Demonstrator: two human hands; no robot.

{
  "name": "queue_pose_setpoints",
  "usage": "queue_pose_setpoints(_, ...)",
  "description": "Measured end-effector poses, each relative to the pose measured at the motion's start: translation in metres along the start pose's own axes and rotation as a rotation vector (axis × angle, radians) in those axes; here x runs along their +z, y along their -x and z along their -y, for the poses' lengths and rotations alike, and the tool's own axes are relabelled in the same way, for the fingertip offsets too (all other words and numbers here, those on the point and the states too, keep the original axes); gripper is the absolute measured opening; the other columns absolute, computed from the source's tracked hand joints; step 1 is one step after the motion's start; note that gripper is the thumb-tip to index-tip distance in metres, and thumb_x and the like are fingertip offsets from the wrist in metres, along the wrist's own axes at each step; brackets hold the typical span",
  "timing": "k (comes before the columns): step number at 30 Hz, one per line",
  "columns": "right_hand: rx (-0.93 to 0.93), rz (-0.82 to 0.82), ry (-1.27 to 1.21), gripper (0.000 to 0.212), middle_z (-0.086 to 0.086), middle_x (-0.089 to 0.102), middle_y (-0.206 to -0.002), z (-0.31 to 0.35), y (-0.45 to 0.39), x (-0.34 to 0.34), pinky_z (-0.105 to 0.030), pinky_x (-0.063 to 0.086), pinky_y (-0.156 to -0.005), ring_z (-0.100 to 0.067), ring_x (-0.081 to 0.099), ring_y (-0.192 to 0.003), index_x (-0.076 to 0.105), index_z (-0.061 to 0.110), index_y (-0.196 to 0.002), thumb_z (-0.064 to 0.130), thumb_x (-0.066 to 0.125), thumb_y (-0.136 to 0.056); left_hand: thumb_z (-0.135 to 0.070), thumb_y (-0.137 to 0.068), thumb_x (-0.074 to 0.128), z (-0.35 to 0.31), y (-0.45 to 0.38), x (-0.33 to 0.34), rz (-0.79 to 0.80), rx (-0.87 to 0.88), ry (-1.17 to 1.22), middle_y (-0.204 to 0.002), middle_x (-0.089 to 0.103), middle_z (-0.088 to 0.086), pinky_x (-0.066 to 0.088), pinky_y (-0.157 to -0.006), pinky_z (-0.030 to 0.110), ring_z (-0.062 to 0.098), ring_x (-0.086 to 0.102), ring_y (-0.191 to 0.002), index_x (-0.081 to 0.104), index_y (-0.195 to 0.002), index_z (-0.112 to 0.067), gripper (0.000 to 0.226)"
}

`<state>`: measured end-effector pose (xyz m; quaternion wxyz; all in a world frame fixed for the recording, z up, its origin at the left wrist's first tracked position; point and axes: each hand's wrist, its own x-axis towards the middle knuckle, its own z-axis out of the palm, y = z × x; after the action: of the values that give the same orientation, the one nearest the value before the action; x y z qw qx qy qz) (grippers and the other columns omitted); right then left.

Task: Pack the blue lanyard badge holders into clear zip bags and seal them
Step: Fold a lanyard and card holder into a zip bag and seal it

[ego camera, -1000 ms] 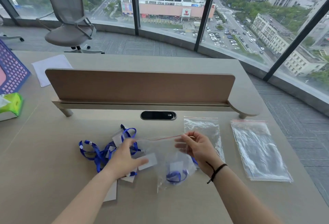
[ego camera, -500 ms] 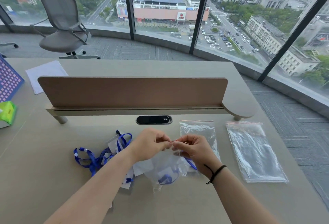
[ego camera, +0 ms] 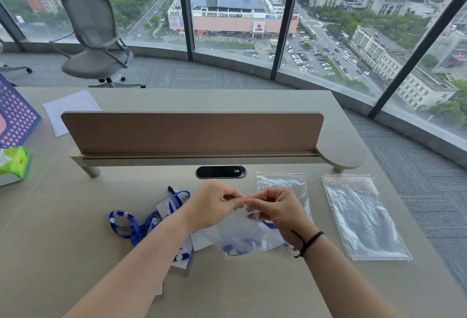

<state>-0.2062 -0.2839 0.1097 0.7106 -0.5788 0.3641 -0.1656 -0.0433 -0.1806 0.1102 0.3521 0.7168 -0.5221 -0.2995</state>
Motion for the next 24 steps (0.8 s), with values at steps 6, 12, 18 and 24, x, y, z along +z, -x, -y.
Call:
queue_pose_setpoints(6,-0.027,0.016,-0.033,0.007,-0.020,0.070,-0.071,0.009,0.004,0.001,-0.026,0.056,-0.060,-0.025,0.063,-0.060,0.072,-0.006,-0.078,0.000,0.076,-0.078,-0.013,-0.089,0.071,-0.012,0.004,-0.005,-0.041,0.112,0.008,-0.079,0.077,-0.003,0.056,-0.063,0.020,0.009,0.069,-0.066,0.081,-0.094,-0.014,0.011)
queue_pose_setpoints(12,-0.040,0.031,-0.111,0.012,-0.022,0.068,-0.070,0.016,0.010,-0.001,-0.024,0.053,-0.056,-0.024,0.063,-0.057,0.068,-0.014,-0.079,-0.005,0.075,-0.077,-0.011,-0.089,0.069,-0.021,0.006,-0.010,-0.028,0.149,-0.004,-0.075,0.075,-0.003,0.058,-0.067,0.029,0.013,0.069,-0.068,0.080,-0.089,-0.015,0.011)
queue_pose_setpoints(18,-0.065,0.041,-0.114,0.012,-0.022,0.070,-0.071,0.015,0.012,0.000,-0.031,0.059,-0.067,-0.022,0.066,-0.060,0.068,-0.015,-0.079,-0.006,0.076,-0.075,-0.009,-0.086,0.072,-0.023,0.009,-0.011,-0.051,0.181,0.020,-0.075,0.076,-0.003,0.060,-0.067,0.027,0.015,0.071,-0.069,0.081,-0.088,-0.013,0.010)
queue_pose_setpoints(24,-0.119,0.044,-0.061,0.009,-0.020,0.070,-0.072,0.019,0.015,0.000,-0.025,0.055,-0.064,-0.021,0.068,-0.065,0.068,-0.010,-0.077,-0.005,0.076,-0.076,-0.011,-0.088,0.073,-0.024,0.012,-0.012,-0.059,0.195,0.025,-0.074,0.076,-0.004,0.059,-0.064,0.027,0.016,0.070,-0.067,0.080,-0.086,-0.012,0.008)
